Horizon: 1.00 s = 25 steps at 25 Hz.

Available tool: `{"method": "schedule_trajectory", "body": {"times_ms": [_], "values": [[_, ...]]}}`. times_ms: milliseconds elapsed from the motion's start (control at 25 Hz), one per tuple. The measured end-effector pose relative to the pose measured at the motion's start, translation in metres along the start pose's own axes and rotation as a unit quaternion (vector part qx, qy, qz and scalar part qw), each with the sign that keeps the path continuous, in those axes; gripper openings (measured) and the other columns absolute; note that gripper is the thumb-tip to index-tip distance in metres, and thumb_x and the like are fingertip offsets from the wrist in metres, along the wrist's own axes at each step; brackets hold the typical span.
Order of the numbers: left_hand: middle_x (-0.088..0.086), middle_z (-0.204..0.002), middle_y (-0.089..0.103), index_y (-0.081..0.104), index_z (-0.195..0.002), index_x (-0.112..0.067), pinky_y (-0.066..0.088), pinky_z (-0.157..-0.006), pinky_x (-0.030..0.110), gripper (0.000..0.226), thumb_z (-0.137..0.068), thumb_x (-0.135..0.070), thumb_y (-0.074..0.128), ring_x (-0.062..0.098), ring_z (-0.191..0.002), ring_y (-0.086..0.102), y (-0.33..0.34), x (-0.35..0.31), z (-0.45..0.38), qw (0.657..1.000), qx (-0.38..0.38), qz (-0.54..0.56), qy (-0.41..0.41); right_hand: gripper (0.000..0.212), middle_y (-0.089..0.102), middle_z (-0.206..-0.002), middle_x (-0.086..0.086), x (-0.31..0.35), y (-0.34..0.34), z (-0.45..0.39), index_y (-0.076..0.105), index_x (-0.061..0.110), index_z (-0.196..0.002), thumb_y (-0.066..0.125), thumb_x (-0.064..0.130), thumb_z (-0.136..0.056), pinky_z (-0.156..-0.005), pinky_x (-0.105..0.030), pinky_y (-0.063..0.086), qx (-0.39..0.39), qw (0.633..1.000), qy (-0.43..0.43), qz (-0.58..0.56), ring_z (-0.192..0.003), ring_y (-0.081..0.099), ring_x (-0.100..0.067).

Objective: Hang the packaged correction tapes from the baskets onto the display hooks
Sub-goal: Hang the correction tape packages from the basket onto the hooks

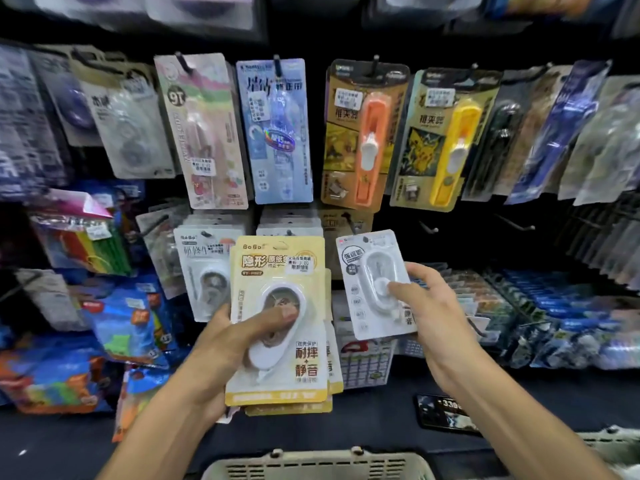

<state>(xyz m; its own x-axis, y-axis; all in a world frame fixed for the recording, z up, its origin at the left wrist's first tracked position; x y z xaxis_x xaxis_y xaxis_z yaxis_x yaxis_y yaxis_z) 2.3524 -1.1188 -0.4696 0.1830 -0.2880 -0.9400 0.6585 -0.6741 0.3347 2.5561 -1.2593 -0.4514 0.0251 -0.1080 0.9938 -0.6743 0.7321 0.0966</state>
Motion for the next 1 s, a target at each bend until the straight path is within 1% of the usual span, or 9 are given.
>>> {"method": "schedule_trajectory", "body": {"times_ms": [120, 240, 400, 520, 600, 720, 880, 960, 1000], "values": [[0.021, -0.107, 0.078, 0.073, -0.114, -0.015, 0.063, -0.062, 0.047, 0.054, -0.061, -0.016, 0.086, 0.040, -0.086, 0.078, -0.004, -0.004, 0.000, 1.000, -0.012, 0.011, 0.020, 0.025, 0.078, -0.091, 0.006, 0.001, 0.003, 0.000, 0.066, 0.020, -0.115, 0.062, 0.007, -0.094, -0.052, -0.017, 0.051, 0.004, 1.000, -0.016, 0.009, -0.074, 0.074, -0.009], [0.022, -0.106, 0.078, 0.072, -0.117, -0.011, 0.063, -0.059, 0.046, 0.056, -0.063, -0.016, 0.082, 0.040, -0.084, 0.078, -0.011, -0.003, -0.001, 0.999, -0.031, 0.018, 0.018, 0.023, 0.079, -0.093, 0.002, 0.010, -0.003, 0.005, 0.074, 0.022, -0.103, 0.061, 0.006, -0.091, -0.052, -0.019, 0.053, -0.004, 0.999, -0.049, -0.012, -0.075, 0.075, -0.012], [0.020, -0.106, 0.078, 0.071, -0.119, -0.012, 0.063, -0.062, 0.046, 0.059, -0.061, -0.019, 0.084, 0.040, -0.086, 0.078, -0.013, -0.002, -0.002, 0.999, -0.042, 0.008, 0.025, 0.013, 0.076, -0.095, -0.001, 0.009, -0.049, 0.002, 0.069, 0.021, -0.101, 0.062, 0.015, -0.091, -0.041, -0.024, 0.046, -0.155, 0.988, -0.022, -0.017, -0.070, 0.069, -0.020], [0.016, -0.106, 0.079, 0.075, -0.110, -0.023, 0.064, -0.066, 0.048, 0.050, -0.060, -0.020, 0.085, 0.039, -0.089, 0.078, -0.008, -0.001, -0.002, 0.999, -0.040, -0.001, 0.036, 0.011, 0.071, -0.099, -0.004, 0.009, -0.077, 0.003, 0.066, 0.024, -0.101, 0.062, 0.021, -0.091, -0.045, -0.030, 0.042, -0.221, 0.975, -0.024, 0.017, -0.071, 0.064, -0.025], [0.016, -0.105, 0.079, 0.075, -0.110, -0.021, 0.064, -0.063, 0.046, 0.052, -0.060, -0.021, 0.087, 0.038, -0.088, 0.078, -0.001, 0.001, -0.003, 0.999, -0.026, 0.000, 0.035, 0.012, 0.072, -0.099, 0.001, 0.015, -0.081, 0.005, 0.065, 0.030, -0.100, 0.064, 0.028, -0.089, -0.049, -0.033, 0.046, -0.223, 0.972, -0.056, 0.050, -0.076, 0.068, -0.025], [0.016, -0.104, 0.079, 0.072, -0.115, -0.016, 0.064, -0.061, 0.043, 0.070, -0.049, -0.025, 0.094, 0.037, -0.087, 0.078, 0.010, 0.003, -0.003, 0.999, -0.007, -0.011, 0.032, 0.013, 0.071, -0.101, 0.005, 0.019, -0.083, 0.005, 0.060, 0.037, -0.099, 0.067, 0.035, -0.088, -0.056, -0.036, 0.048, -0.226, 0.969, -0.073, 0.072, -0.083, 0.069, -0.022], [0.013, -0.103, 0.080, 0.078, -0.096, -0.027, 0.064, -0.066, 0.045, 0.056, -0.041, -0.032, 0.093, 0.036, -0.089, 0.078, 0.017, 0.008, -0.004, 1.000, 0.003, -0.010, 0.027, 0.028, 0.066, -0.100, 0.002, 0.018, -0.094, 0.002, 0.054, 0.033, -0.114, 0.069, 0.027, -0.092, -0.055, -0.033, 0.047, -0.244, 0.966, -0.066, 0.053, -0.073, 0.067, -0.021], [0.015, -0.104, 0.080, 0.076, -0.104, -0.022, 0.065, -0.068, 0.048, 0.065, -0.041, -0.031, 0.094, 0.037, -0.090, 0.078, 0.018, 0.010, -0.005, 1.000, 0.001, -0.011, 0.023, 0.038, 0.061, -0.109, 0.003, 0.007, -0.087, 0.001, 0.046, 0.029, -0.124, 0.069, 0.020, -0.095, -0.058, -0.036, 0.054, -0.199, 0.979, -0.022, 0.039, -0.077, 0.068, -0.020], [0.016, -0.105, 0.079, 0.073, -0.110, -0.018, 0.064, -0.069, 0.048, 0.072, -0.042, -0.030, 0.094, 0.037, -0.090, 0.078, 0.020, 0.012, -0.006, 1.000, 0.002, -0.011, 0.019, 0.041, 0.059, -0.116, 0.003, 0.000, -0.080, 0.003, 0.044, 0.030, -0.125, 0.069, 0.018, -0.095, -0.069, -0.039, 0.057, -0.177, 0.983, -0.003, 0.041, -0.089, 0.068, -0.022]]}}
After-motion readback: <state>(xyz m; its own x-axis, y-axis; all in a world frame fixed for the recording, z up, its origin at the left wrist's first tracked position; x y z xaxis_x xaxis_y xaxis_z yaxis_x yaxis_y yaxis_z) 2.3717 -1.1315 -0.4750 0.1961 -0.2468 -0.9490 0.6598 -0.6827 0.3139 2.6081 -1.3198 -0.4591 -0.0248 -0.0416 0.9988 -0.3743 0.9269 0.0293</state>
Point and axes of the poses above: each hand's wrist, its own z-axis away from the middle knuckle, its own y-axis out of the palm, x = y × z, the point moved 8 cm from there along -z, towards the middle knuckle
